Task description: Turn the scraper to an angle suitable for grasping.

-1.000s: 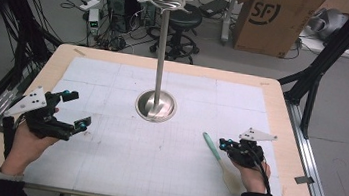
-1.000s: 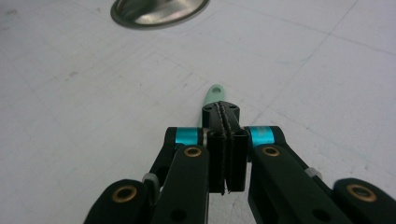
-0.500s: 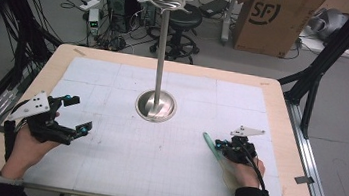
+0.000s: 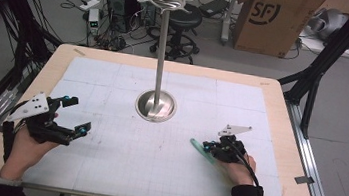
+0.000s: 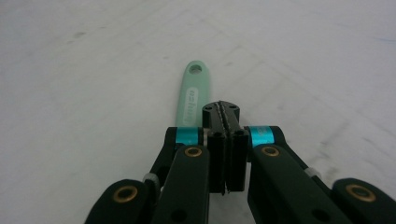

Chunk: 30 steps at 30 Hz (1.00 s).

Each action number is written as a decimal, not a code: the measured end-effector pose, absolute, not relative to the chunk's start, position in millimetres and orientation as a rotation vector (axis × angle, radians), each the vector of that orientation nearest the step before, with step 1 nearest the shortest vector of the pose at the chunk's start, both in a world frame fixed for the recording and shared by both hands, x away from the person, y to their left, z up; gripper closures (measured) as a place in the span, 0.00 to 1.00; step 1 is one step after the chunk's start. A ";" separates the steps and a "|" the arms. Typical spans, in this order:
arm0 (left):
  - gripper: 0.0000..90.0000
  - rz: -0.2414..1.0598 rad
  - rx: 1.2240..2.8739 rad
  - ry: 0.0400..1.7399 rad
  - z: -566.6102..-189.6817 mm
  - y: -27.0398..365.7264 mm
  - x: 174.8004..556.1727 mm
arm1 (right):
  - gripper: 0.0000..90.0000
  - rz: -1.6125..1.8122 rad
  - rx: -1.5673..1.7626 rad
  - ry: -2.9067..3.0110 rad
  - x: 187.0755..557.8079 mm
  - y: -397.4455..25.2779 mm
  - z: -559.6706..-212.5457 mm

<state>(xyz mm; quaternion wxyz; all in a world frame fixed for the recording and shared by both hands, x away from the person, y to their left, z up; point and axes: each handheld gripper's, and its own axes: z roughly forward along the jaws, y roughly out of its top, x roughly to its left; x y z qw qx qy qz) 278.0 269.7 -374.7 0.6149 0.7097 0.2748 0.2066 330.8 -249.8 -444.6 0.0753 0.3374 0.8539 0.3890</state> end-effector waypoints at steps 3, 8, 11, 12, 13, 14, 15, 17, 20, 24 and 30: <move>0.02 0.473 1.638 0.636 -375.4 268.7 279.2 | 1.00 1.183 0.951 2.615 329.0 -241.5 -444.2; 0.02 0.470 1.642 0.636 -376.2 267.8 280.5 | 1.00 1.201 0.813 2.719 323.6 -226.9 -443.6; 0.02 0.472 1.640 0.635 -375.8 267.6 280.7 | 1.00 1.203 0.785 2.753 321.8 -222.8 -443.0; 0.02 0.471 1.636 0.636 -375.7 267.2 280.8 | 1.00 1.201 0.760 2.763 321.2 -220.8 -442.8; 0.02 0.470 1.636 0.635 -375.6 267.3 280.8 | 1.00 1.201 0.743 2.782 320.4 -218.8 -442.5; 0.02 0.470 1.634 0.636 -375.6 267.2 280.9 | 1.00 1.202 0.735 2.793 319.3 -217.0 -442.1; 0.02 0.470 1.634 0.637 -375.6 267.4 281.0 | 1.00 1.195 0.696 2.820 317.6 -212.5 -441.6; 0.02 0.471 1.634 0.636 -375.6 267.6 281.2 | 1.00 1.185 0.680 2.832 316.9 -210.5 -440.9; 0.02 0.472 1.634 0.636 -375.4 267.9 281.7 | 1.00 1.185 0.674 2.830 316.7 -210.2 -440.9; 0.02 0.470 1.635 0.633 -374.8 267.6 281.8 | 0.94 1.185 0.675 2.770 315.2 -217.1 -434.1; 0.02 0.464 1.631 0.636 -375.1 265.9 284.2 | 0.68 1.268 0.694 2.624 310.2 -237.1 -417.2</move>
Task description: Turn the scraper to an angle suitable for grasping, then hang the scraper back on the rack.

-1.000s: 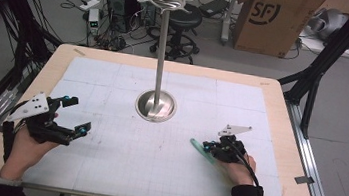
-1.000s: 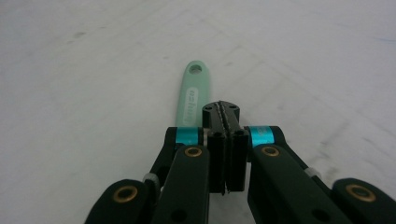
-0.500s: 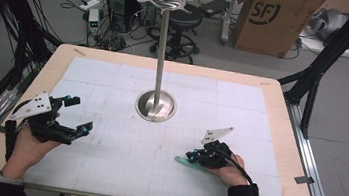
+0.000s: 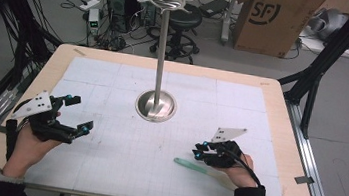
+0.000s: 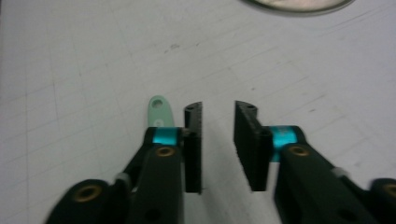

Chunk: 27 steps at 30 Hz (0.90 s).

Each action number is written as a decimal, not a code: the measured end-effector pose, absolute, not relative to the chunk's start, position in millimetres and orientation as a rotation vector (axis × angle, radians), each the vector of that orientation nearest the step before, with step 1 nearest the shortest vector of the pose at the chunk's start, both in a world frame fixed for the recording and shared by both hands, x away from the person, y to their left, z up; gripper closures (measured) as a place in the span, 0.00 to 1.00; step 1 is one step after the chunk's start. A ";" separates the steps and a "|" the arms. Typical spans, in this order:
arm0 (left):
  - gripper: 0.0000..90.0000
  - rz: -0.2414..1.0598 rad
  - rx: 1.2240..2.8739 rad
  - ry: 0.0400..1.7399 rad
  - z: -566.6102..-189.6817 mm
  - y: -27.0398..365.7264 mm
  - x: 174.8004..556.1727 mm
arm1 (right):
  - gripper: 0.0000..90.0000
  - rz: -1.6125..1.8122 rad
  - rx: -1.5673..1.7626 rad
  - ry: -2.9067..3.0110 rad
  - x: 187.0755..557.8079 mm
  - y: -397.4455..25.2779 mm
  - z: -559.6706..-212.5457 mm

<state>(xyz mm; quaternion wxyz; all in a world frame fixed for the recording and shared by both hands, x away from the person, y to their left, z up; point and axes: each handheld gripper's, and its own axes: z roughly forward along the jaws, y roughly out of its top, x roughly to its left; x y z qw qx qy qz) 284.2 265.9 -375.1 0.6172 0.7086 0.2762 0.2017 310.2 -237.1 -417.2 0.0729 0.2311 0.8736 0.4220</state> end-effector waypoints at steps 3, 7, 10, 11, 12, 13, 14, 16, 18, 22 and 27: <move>0.02 0.465 1.635 0.638 -375.3 264.8 285.5 | 0.50 1.328 0.746 2.581 308.7 -250.8 -409.8; 0.02 0.466 1.636 0.633 -374.6 263.7 286.8 | 0.31 1.442 0.834 2.545 309.3 -270.0 -404.0; 0.02 0.461 1.635 0.634 -375.0 262.3 288.2 | 0.17 1.455 0.870 2.529 306.5 -278.6 -401.4; 0.02 0.462 1.642 0.632 -375.2 262.4 288.9 | 0.16 1.452 0.866 2.521 305.3 -280.8 -400.3; 0.02 0.460 1.645 0.633 -375.6 262.0 289.4 | 0.10 1.456 0.886 2.496 303.0 -284.6 -397.9; 0.02 0.461 1.648 0.632 -376.0 261.6 289.9 | 0.10 1.456 0.886 2.496 303.0 -284.6 -397.9; 0.02 0.459 1.651 0.633 -376.3 261.3 290.1 | 0.10 1.469 0.907 2.456 301.2 -289.5 -395.2; 0.02 0.461 1.654 0.630 -376.6 260.8 290.6 | 0.10 1.477 0.923 2.435 299.6 -291.0 -393.9; 0.02 0.457 1.652 0.630 -376.7 260.2 290.9 | 0.01 1.463 0.918 2.425 297.4 -293.3 -392.3; 0.02 0.459 1.653 0.624 -375.6 259.0 290.8 | 0.01 1.409 0.812 2.507 293.0 -290.5 -392.0; 0.02 0.458 1.651 0.618 -373.9 257.3 292.4 | 0.01 1.315 0.738 2.583 290.1 -282.7 -392.7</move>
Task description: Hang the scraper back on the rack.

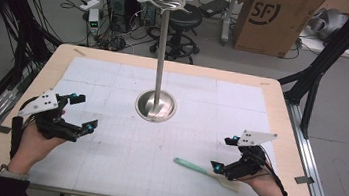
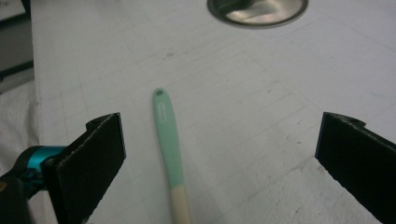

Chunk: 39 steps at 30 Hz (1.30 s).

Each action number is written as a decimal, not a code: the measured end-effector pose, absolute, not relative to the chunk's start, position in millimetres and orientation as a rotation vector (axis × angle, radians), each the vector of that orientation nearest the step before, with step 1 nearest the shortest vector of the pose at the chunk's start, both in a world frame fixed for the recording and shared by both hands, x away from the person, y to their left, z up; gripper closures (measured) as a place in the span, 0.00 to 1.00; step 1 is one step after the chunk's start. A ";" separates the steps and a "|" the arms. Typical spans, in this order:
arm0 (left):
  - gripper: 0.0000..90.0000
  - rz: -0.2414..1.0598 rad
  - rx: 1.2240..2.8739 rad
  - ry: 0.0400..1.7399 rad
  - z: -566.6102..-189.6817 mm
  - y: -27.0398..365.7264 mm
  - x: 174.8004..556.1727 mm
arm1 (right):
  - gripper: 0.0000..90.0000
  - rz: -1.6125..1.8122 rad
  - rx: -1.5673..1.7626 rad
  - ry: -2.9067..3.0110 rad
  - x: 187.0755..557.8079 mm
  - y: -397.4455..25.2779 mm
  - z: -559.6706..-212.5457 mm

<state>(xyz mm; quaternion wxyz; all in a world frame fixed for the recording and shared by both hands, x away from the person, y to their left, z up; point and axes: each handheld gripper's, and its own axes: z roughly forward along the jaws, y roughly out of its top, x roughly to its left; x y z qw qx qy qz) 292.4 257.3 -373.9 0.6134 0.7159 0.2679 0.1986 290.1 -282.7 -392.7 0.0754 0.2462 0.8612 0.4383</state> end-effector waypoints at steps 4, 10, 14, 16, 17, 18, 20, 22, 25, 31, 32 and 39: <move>0.02 0.453 1.654 0.619 -374.8 255.7 295.1 | 0.05 1.245 0.691 2.680 287.3 -276.3 -397.6; 0.02 0.451 1.658 0.607 -373.9 252.1 294.1 | 0.07 1.042 0.670 2.797 284.3 -267.7 -407.7; 0.02 0.451 1.659 0.611 -373.9 252.3 294.4 | 0.17 0.934 0.648 2.777 284.3 -264.8 -408.0; 0.02 0.450 1.658 0.615 -373.8 252.6 294.8 | 0.19 0.911 0.643 2.785 284.0 -263.5 -407.9; 0.02 0.449 1.651 0.614 -373.4 252.8 294.6 | 0.21 0.890 0.631 2.793 283.6 -262.4 -408.2; 0.02 0.450 1.646 0.611 -373.1 253.0 294.2 | 0.25 0.876 0.622 2.806 283.5 -261.1 -408.4; 0.02 0.455 1.647 0.613 -372.6 253.1 294.0 | 0.34 0.834 0.584 2.857 284.9 -257.6 -409.2; 0.02 0.453 1.653 0.615 -373.3 252.4 294.1 | 0.42 0.783 0.561 2.903 287.2 -255.0 -410.4; 0.02 0.445 1.660 0.618 -374.7 251.3 294.3 | 0.51 0.698 0.525 2.944 286.7 -251.6 -411.1; 0.02 0.432 1.643 0.617 -373.9 251.8 294.4 | 0.64 0.513 0.508 3.011 289.6 -244.8 -410.0; 0.02 0.433 1.648 0.619 -374.1 252.2 294.6 | 0.65 0.483 0.507 3.030 290.3 -243.0 -409.7; 0.02 0.434 1.649 0.623 -374.8 252.2 294.9 | 0.73 0.295 0.485 3.077 297.2 -226.7 -406.5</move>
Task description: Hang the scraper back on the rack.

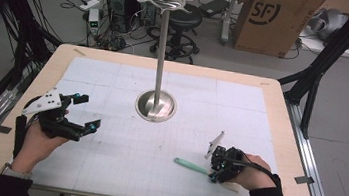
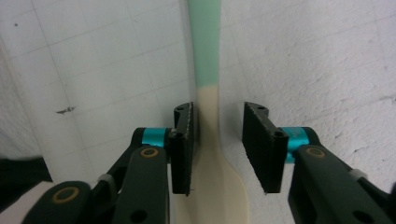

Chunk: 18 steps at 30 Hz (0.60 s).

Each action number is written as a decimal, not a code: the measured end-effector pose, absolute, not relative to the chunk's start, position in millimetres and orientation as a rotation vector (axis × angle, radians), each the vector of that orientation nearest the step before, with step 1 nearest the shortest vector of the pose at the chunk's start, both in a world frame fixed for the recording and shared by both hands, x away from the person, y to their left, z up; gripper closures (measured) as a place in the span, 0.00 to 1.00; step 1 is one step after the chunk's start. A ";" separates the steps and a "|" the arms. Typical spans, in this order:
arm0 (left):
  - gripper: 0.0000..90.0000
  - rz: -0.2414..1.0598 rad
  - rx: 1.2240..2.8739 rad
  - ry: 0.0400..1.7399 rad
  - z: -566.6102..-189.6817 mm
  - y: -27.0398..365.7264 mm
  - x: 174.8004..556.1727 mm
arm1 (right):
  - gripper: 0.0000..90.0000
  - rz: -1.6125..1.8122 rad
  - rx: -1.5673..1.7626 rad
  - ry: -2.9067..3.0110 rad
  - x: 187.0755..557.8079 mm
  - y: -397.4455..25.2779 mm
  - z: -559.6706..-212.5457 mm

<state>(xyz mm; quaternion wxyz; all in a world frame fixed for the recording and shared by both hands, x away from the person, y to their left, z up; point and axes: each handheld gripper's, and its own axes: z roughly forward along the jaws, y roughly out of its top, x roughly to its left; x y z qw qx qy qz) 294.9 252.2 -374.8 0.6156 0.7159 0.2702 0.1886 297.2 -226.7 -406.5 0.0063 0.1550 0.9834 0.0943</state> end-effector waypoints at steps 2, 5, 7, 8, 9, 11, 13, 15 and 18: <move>0.02 0.436 1.652 0.621 -375.1 252.3 295.3 | 0.76 0.247 0.485 3.087 298.4 -222.3 -406.1; 0.02 0.437 1.662 0.626 -376.0 252.0 295.4 | 0.80 0.207 0.487 3.104 299.9 -218.0 -405.7; 0.02 0.437 1.664 0.627 -376.2 252.0 295.3 | 0.83 0.150 0.494 3.112 302.5 -213.1 -405.8; 0.02 0.438 1.664 0.625 -376.1 252.0 295.3 | 0.83 0.150 0.494 3.112 302.5 -213.1 -405.8; 0.02 0.438 1.662 0.625 -375.9 252.0 295.1 | 0.86 0.102 0.463 3.115 303.9 -209.9 -405.3; 0.02 0.432 1.656 0.625 -375.5 252.1 294.9 | 0.88 0.096 0.503 3.119 303.5 -208.1 -405.5; 0.02 0.436 1.654 0.623 -375.3 252.4 294.7 | 0.89 0.082 0.486 3.127 305.8 -207.8 -405.3; 0.02 0.433 1.656 0.624 -375.3 252.7 294.7 | 0.90 0.090 0.501 3.133 306.2 -207.7 -405.4; 0.02 0.431 1.651 0.625 -374.9 253.2 294.3 | 0.90 0.122 0.497 3.118 304.1 -209.6 -404.7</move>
